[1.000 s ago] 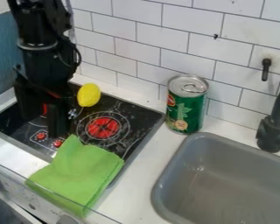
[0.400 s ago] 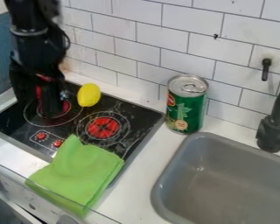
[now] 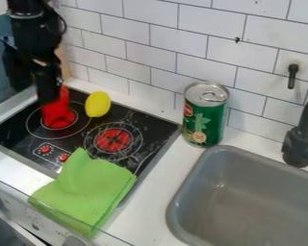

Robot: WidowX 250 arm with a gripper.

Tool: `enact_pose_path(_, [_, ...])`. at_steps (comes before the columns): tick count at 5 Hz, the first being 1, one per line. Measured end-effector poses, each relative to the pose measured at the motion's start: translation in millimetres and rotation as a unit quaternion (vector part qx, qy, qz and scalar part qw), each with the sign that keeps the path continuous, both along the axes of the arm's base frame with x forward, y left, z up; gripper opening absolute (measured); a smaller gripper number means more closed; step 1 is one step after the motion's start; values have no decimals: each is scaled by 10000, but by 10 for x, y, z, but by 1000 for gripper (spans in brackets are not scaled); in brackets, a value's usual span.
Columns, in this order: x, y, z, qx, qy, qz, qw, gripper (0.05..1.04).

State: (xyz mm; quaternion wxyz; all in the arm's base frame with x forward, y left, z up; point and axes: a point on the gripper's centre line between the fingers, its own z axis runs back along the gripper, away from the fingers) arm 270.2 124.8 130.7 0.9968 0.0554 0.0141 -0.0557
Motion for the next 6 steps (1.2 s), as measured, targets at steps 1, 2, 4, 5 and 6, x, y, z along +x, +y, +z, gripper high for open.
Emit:
enact_pose_path(1, [157,141,14,-113,-112,-5,9999,1001])
enact_pose_path(2, [279,280,-35,-325,-124,-1,9994,1001])
enact_pose_path(4, [457,368,-154,-412,-120,-140,9990,1001])
enact_pose_path(5, [535,392,-229,-483,-79,-132,9987,1001])
enact_pose_path(6, [584,409,-275,-524,-47,-162,9985,1001])
